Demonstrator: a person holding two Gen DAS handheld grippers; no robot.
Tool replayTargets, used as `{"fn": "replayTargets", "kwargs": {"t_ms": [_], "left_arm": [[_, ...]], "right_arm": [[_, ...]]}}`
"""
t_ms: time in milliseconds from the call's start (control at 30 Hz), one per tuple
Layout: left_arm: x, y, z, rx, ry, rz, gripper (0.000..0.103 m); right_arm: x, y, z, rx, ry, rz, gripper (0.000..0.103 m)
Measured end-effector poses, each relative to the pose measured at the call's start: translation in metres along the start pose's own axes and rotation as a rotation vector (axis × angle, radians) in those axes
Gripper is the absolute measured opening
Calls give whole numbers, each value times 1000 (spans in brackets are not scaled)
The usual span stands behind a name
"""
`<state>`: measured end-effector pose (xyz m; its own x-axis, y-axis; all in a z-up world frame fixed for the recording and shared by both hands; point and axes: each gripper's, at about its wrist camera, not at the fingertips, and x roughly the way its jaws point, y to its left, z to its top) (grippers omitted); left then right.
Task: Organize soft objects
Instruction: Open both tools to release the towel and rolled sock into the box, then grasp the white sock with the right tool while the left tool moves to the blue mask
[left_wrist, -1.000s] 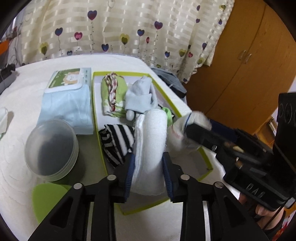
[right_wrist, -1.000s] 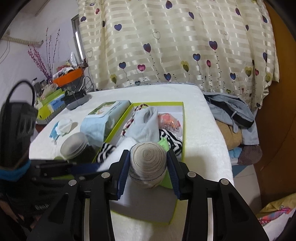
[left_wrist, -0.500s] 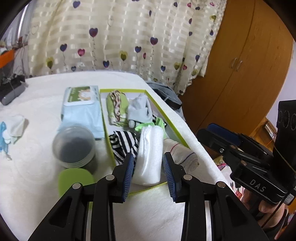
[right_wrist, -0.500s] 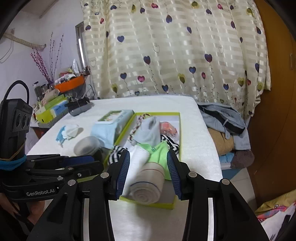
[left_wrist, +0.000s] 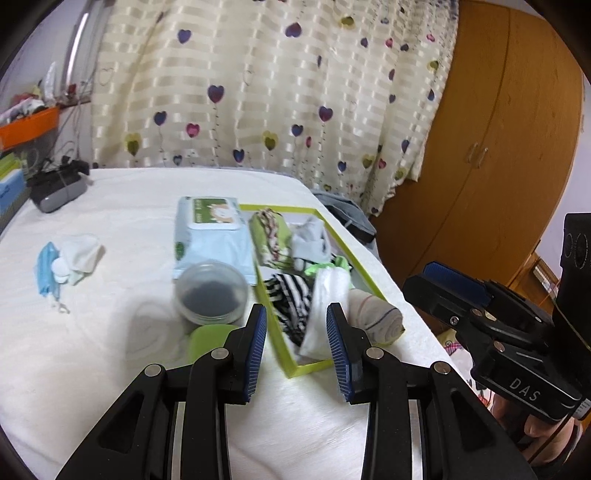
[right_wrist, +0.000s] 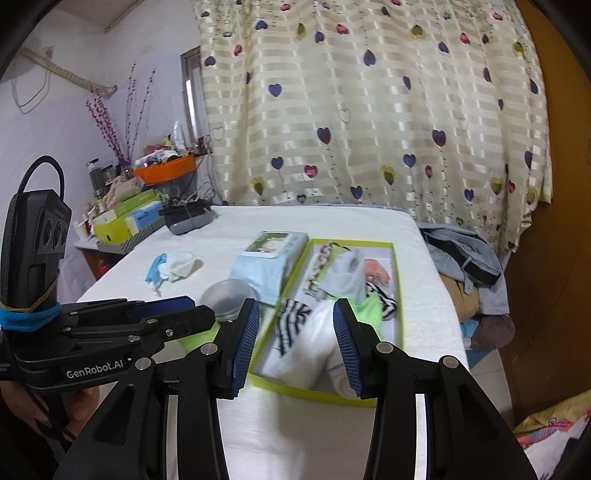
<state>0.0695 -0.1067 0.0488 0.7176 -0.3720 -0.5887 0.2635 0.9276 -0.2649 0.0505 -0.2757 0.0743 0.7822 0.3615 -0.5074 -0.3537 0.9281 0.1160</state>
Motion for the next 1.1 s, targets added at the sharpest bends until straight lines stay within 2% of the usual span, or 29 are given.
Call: {"fn": "replayTargets", "kwargs": {"t_ms": [367, 500, 633, 933, 1100], "left_arm": [[-20, 57, -2, -73, -26, 88, 32], [-24, 80, 0, -104, -32, 125, 32], [-25, 101, 2, -133, -34, 154, 32], [-28, 141, 5, -170, -45, 228, 32], [-30, 176, 8, -196, -50, 294, 32]], "right_arm": [[24, 47, 11, -47, 3, 79, 43], [36, 62, 16, -67, 7, 102, 49], [45, 73, 20, -73, 11, 122, 49], [75, 104, 34, -115, 50, 172, 49], [105, 127, 43, -127, 108, 196, 49]]}}
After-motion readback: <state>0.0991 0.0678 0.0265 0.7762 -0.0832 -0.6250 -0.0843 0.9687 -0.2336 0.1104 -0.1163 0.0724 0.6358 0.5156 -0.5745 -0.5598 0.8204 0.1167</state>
